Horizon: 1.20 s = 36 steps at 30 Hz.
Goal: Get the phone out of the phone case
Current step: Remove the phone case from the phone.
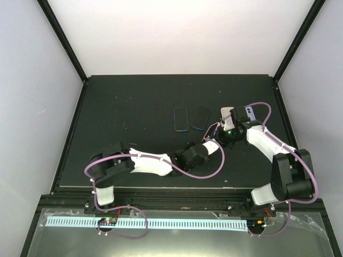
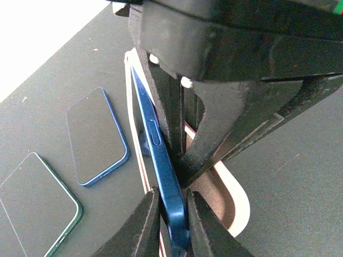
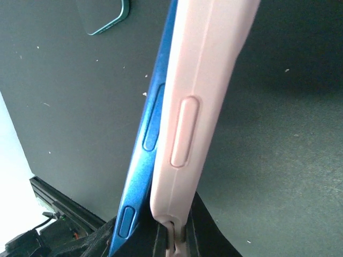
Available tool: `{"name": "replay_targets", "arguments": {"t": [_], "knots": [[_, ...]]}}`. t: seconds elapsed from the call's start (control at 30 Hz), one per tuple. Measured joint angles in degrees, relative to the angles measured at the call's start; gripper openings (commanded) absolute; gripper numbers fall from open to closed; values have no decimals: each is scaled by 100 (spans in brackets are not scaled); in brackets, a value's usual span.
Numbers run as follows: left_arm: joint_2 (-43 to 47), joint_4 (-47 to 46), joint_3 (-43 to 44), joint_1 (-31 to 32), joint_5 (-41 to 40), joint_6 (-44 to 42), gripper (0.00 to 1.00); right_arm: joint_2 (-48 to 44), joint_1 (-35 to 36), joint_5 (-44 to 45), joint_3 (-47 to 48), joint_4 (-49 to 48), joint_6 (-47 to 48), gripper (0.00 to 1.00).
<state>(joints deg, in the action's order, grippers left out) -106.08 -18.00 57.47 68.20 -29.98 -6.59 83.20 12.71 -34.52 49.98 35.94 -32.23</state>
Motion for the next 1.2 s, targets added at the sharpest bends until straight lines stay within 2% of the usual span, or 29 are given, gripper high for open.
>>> {"name": "replay_targets", "arguments": {"t": [0.73, 1.2], "knots": [[1095, 109, -529, -74, 476, 1134, 2, -804, 190, -70, -4, 184, 144, 1], [1639, 249, -879, -109, 577, 1436, 2, -887, 629, 109, 138, 210, 341, 1]]}}
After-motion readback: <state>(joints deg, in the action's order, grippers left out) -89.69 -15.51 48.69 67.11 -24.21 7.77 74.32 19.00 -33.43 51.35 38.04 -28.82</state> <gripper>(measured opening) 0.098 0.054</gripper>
